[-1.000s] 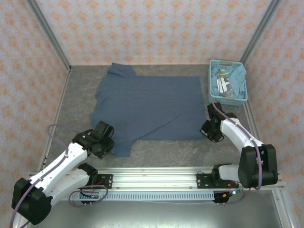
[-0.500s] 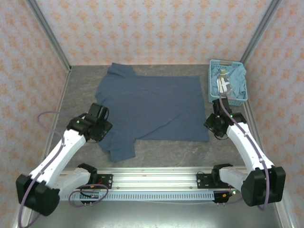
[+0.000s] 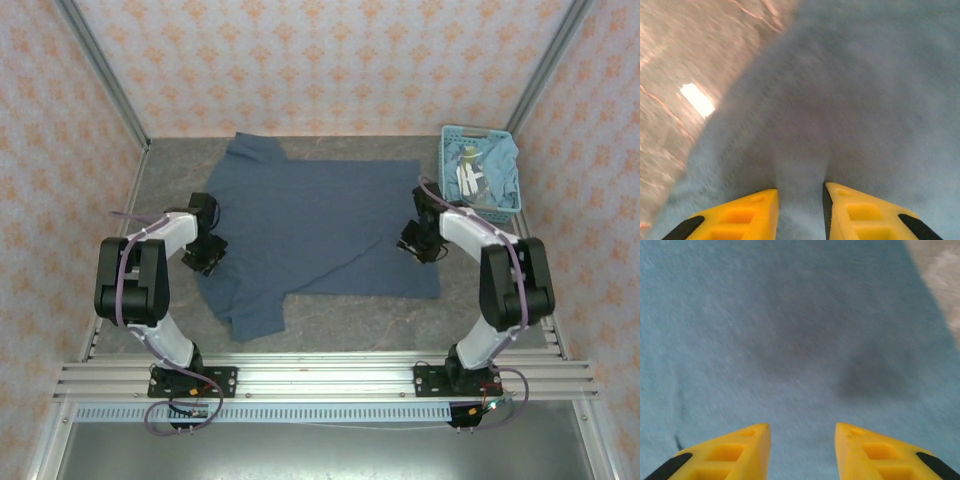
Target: Fold and stack the t-shirts
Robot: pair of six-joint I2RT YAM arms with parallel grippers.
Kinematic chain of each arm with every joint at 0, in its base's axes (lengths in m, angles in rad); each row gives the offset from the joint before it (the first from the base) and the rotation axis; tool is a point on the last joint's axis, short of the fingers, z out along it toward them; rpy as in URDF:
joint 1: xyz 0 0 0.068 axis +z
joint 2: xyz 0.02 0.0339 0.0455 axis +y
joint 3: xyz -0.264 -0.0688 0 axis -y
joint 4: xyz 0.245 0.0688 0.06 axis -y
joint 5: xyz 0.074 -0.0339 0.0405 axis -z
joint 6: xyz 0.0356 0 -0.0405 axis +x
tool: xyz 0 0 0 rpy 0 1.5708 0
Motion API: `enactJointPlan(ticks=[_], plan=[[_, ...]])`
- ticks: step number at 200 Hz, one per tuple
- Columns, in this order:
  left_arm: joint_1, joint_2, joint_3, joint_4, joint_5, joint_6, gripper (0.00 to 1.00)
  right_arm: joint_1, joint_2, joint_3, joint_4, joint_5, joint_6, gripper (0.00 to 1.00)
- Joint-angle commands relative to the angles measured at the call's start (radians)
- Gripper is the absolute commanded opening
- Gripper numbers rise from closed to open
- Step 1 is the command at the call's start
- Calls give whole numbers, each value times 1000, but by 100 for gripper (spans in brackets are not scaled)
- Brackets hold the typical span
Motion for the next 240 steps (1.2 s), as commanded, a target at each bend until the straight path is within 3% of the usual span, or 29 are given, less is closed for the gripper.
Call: enactJointPlan(ticks=[1, 27, 49, 101, 131, 159, 184, 209, 240], plan=[[73, 17, -4, -12, -64, 58, 29, 40, 87, 87, -13, 1, -15, 38], [165, 20, -4, 5, -44, 110, 31, 89, 184, 184, -55, 32, -6, 38], [177, 59, 42, 35, 23, 159, 32, 93, 253, 235, -92, 75, 5, 38], [83, 150, 161, 64, 151, 152, 40, 18, 380, 370, -211, 170, -35, 38], [48, 160, 225, 30, 122, 146, 43, -33, 379, 419, -184, 94, -93, 41], [32, -18, 188, -60, -6, 156, 53, -17, 301, 454, -215, 74, -145, 49], [10, -234, 48, -157, -14, 138, 54, -10, 156, 388, -233, 95, -132, 54], [-38, -455, -166, -209, 75, 53, 48, 0, -6, 260, -235, 73, -99, 55], [-176, -656, -360, -224, 156, -108, 34, 4, -195, 69, -238, 27, -53, 50]])
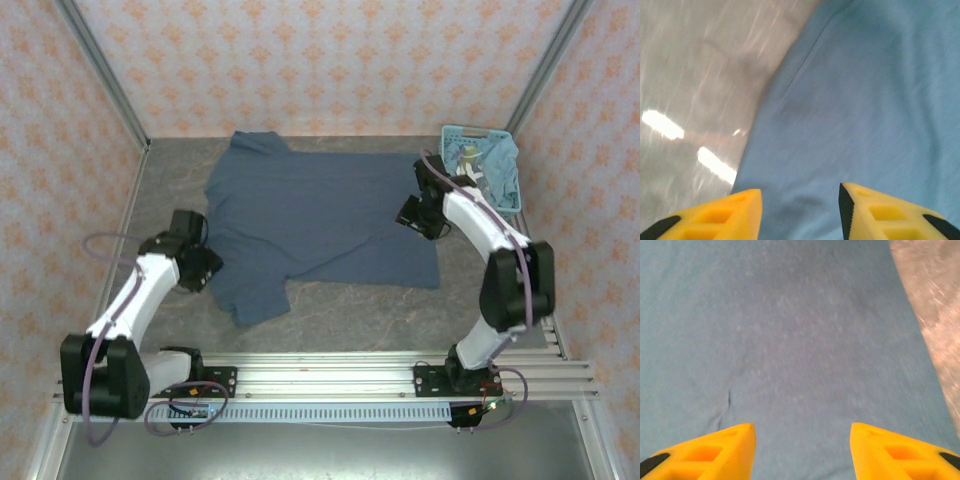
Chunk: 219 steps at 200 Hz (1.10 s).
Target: Fold and stack the t-shirts
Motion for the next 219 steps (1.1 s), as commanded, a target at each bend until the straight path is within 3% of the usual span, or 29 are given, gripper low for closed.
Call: enactJointPlan(ticks=[1, 21, 47, 92, 136, 169, 219], plan=[[-87, -90, -122, -85, 70, -153, 34, 4, -109, -127, -51, -19, 40, 50], [-183, -142, -190, -56, 96, -234, 32, 4, -210, -212, -63, -25, 52, 49], [-278, -119, -230, 1, 104, -262, 37, 4, -270, -285, -75, -34, 62, 49], [-325, 0, -257, 85, 88, -250, 38, -1, -310, -337, -79, -19, 87, 48], [-346, 107, -224, 119, 59, -208, 20, -16, -338, -373, -116, 43, 93, 48], [-362, 65, -222, 42, 0, -187, 0, -80, -336, -428, -93, 81, 128, 48], [-362, -129, -203, -127, -84, -198, 0, -132, -253, -470, 18, 21, 175, 48]])
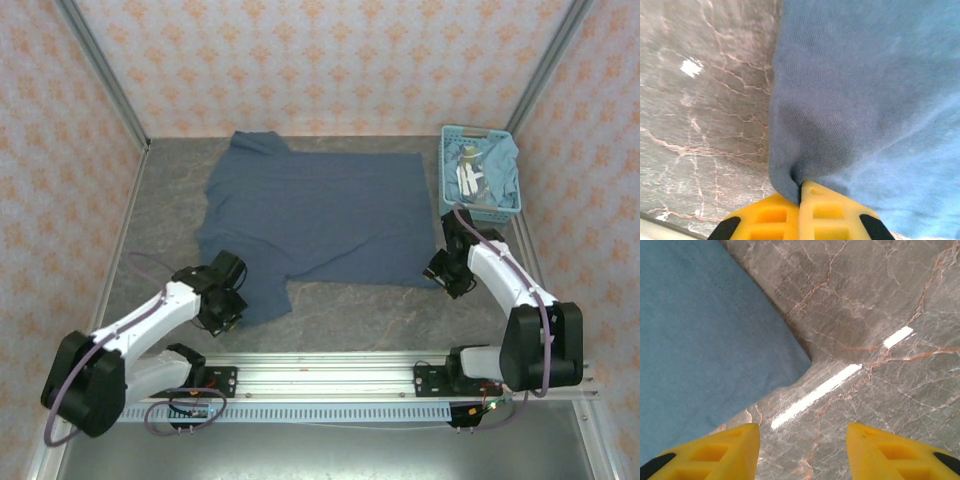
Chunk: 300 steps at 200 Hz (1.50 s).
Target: Fold and stack the t-shirts
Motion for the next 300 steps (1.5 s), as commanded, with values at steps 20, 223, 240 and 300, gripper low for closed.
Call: enactJointPlan(ticks=[20, 223, 240, 300], plan=[[-6, -96, -2, -135, -79, -1, 0, -8, 109, -25, 124, -20, 53, 43], [-301, -167, 340, -223, -420, -82, 0, 75, -129, 8, -130, -51, 101, 0], [-247, -94, 401, -155, -404, -43, 0, 75, -88, 65, -129, -41, 116, 0], [-24, 171, 633, -15, -314, 183, 0, 55, 78, 215, -72, -44, 151, 0]])
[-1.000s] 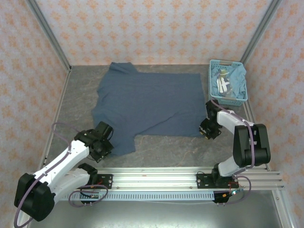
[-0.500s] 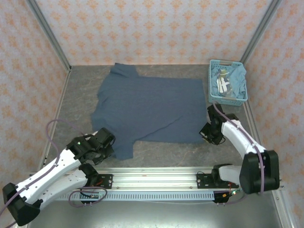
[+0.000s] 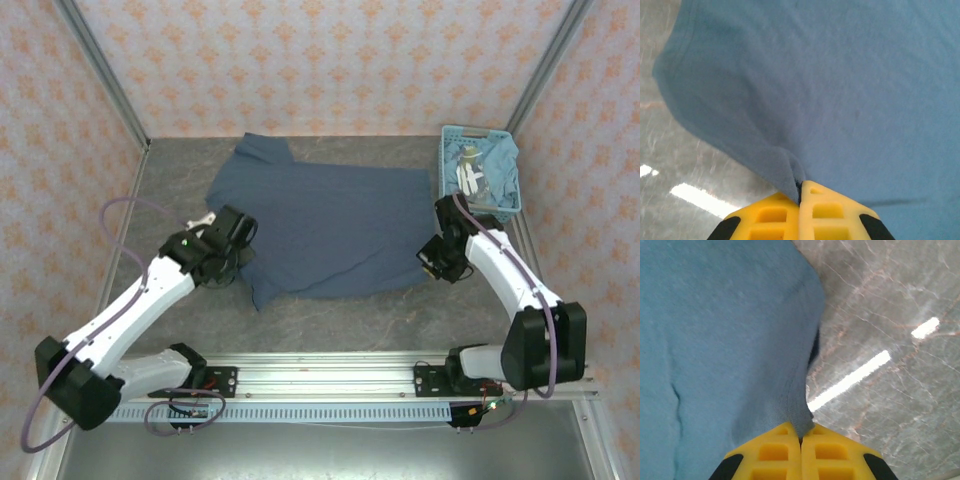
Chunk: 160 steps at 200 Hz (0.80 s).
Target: Fold and stack the t-shirts
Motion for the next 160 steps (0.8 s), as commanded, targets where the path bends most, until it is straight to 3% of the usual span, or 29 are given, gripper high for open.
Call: enactJointPlan(ticks=[1, 58, 160], plan=[[60, 81, 113, 64, -2, 136, 0, -14, 53, 48, 13, 9, 39, 0], [183, 265, 255, 115, 37, 278, 0, -58, 179, 137, 65, 43, 77, 0], [240, 517, 459, 147, 28, 428, 0, -77, 348, 254, 81, 83, 86, 0]])
